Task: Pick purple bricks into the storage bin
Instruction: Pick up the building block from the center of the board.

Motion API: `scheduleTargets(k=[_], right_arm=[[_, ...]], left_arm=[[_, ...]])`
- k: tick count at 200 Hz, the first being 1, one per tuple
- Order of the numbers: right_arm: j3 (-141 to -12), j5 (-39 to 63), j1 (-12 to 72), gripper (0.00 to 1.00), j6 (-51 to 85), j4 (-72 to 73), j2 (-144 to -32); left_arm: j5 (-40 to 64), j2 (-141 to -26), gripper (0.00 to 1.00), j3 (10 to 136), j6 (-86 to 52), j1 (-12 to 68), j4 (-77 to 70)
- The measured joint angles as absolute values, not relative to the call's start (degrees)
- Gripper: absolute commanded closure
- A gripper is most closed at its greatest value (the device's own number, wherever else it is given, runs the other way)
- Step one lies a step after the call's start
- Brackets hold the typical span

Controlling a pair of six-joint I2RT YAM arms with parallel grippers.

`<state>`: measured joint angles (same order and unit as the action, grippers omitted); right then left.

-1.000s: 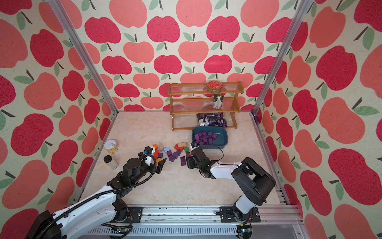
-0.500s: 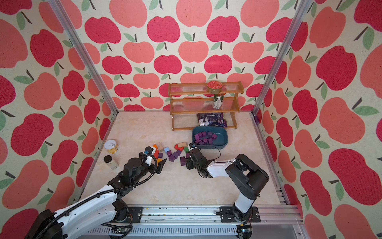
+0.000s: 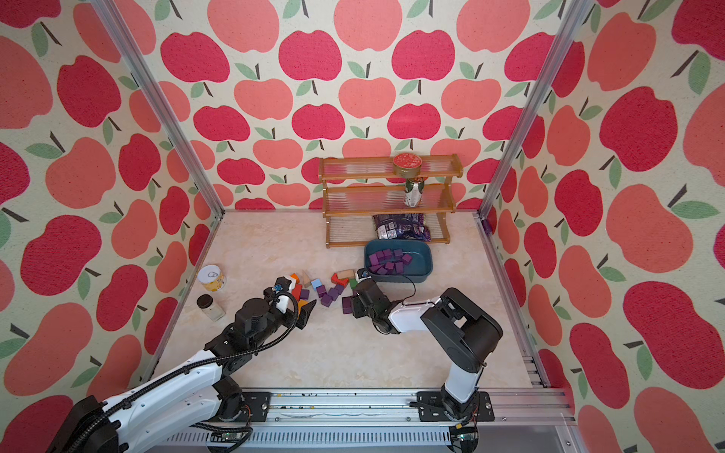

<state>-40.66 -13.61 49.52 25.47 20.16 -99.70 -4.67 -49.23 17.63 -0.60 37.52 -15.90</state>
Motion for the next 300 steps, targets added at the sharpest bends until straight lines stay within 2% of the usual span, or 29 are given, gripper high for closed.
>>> scheduleTargets(k=[39,59,153,231,300], right_arm=[[-41.78,-14.57,49.52,0.53,25.45,20.10,-100.84],[-42.00,-15.09,49.52,0.64,25.65,20.08,-101.16],[-41.87,-15.62,49.52,0.66,25.67,17.74,-99.63],[-41.63,-19.00,49.52,0.66,25.06,8.25,-87.33],[-43.27,-24.64,47.13,0.66,18.24,1.76,-75.13]], left_arm=[[-4.67,-49.63,0.01,17.63,-0.60,37.52,-15.66],[-4.67,-49.63,0.01,17.63,-0.60,37.52,-15.64],[-4.71,-50.04,0.01,17.63,-0.60,37.52,-15.59],[-5.13,-51.09,0.01,18.20,-0.60,37.52,-15.53],[-5.13,-51.44,0.01,18.35,-0.60,37.52,-15.49]])
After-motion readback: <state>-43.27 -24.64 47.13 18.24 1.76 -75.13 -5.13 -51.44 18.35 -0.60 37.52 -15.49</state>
